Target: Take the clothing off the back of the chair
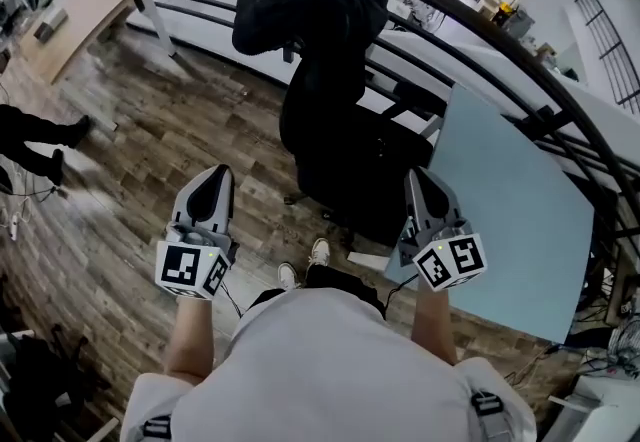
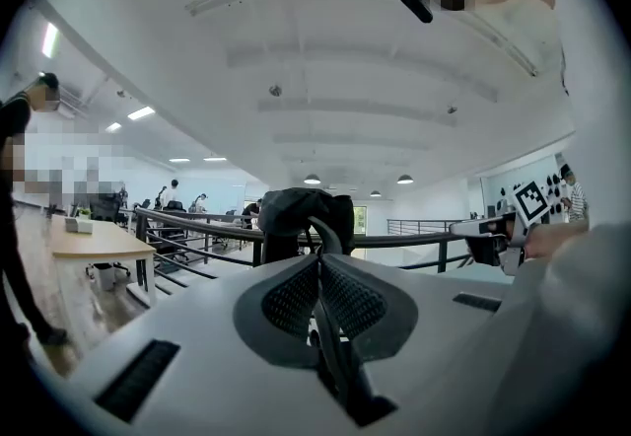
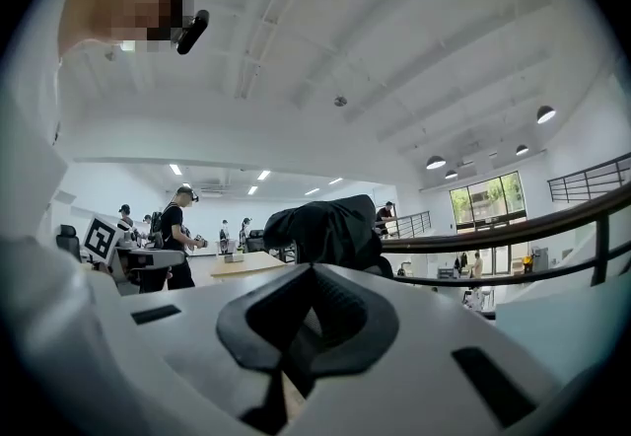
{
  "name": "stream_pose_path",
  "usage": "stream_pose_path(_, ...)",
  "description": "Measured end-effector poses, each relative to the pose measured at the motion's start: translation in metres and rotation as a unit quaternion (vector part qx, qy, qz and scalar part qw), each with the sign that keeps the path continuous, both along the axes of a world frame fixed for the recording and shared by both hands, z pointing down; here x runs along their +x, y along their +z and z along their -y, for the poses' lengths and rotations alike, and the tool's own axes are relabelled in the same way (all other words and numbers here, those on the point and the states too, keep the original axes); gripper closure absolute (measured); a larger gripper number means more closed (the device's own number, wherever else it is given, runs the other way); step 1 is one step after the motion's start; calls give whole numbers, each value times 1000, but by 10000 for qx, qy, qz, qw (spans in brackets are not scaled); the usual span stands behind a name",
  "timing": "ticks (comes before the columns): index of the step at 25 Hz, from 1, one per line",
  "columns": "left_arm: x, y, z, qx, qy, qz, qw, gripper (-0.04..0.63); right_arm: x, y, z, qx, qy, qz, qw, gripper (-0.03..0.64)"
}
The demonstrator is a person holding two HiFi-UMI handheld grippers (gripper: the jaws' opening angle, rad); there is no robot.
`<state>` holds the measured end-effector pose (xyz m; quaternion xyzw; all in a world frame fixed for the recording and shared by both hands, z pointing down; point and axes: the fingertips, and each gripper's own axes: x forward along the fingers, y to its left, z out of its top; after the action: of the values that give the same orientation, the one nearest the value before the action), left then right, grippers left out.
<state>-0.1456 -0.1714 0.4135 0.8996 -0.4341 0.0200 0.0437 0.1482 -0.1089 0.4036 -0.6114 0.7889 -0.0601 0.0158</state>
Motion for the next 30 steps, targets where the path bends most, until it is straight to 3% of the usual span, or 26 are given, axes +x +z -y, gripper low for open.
stream_pose_path(5, 7, -16, 20, 128, -115, 99, 9998, 566, 16, -9, 29, 204, -66, 156, 9996, 597)
stream_pose_path(10, 34, -42, 46, 237, 130, 29, 9996, 565, 29, -6, 52, 207, -132, 232, 9994, 597)
stream_pose_path(14, 59, -69, 61, 553, 235, 122, 9981, 561, 40, -6, 66, 246, -188, 279, 9991, 597)
stream_pose_path(16, 72, -79, 67, 641, 367, 95, 9972, 467, 42, -4, 71, 253, -239, 285, 9990, 597)
stream_pose_path(20, 100, -96, 77, 864, 526, 284, 9945, 414, 43, -1, 76, 245, -324, 300, 9987, 597)
stream_pose_path(26, 161, -124, 100, 1327, 978, 1225, 9787, 266, 46, 3, 82, 214, -391, 296, 9986, 597)
stream_pose_path(30, 186, -145, 122, 1581, 1054, 1637, 9680, 202, 46, 2, 84, 212, -391, 297, 9986, 597)
